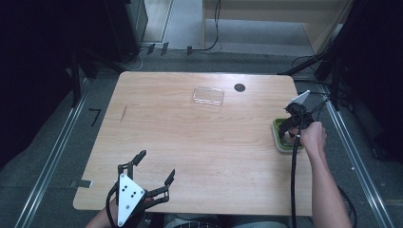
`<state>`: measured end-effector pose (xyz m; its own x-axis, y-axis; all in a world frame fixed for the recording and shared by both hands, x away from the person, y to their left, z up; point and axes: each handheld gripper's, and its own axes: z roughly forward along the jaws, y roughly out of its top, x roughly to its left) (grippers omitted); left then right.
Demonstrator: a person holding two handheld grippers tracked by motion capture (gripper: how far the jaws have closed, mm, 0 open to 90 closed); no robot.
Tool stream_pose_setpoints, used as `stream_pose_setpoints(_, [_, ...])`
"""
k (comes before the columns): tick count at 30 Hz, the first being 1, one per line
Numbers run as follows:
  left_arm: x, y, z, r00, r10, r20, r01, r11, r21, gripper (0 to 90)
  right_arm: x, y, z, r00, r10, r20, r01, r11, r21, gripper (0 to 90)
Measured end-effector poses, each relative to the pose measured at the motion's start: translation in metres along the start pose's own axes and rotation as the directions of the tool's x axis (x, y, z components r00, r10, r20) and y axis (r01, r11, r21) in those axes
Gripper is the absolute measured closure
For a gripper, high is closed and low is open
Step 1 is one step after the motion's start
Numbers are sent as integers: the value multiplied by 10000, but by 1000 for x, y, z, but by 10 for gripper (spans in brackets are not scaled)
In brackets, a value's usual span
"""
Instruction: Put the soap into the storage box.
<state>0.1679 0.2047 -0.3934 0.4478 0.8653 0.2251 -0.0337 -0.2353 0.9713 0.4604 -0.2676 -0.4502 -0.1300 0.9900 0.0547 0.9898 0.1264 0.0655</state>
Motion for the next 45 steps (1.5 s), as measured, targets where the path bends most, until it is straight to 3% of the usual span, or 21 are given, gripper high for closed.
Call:
stream_pose_setpoints(23, [0, 0, 1, 10000, -12, -18, 12, 10000, 19, 99, 2, -1, -4, 9999, -29, 102, 29, 10000, 14, 302])
stream_pose_setpoints(36, [-2, 1, 6, 10000, 34, 80, -35, 10000, 61, 99, 4, -12, -18, 9995, -255, 160, 259, 9993, -268, 153])
stream_pose_setpoints(45, [0, 0, 5, 10000, -3, 82, 3, 10000, 16, 99, 13, -24, -28, 9979, -630, 163, 632, 9978, -179, 89])
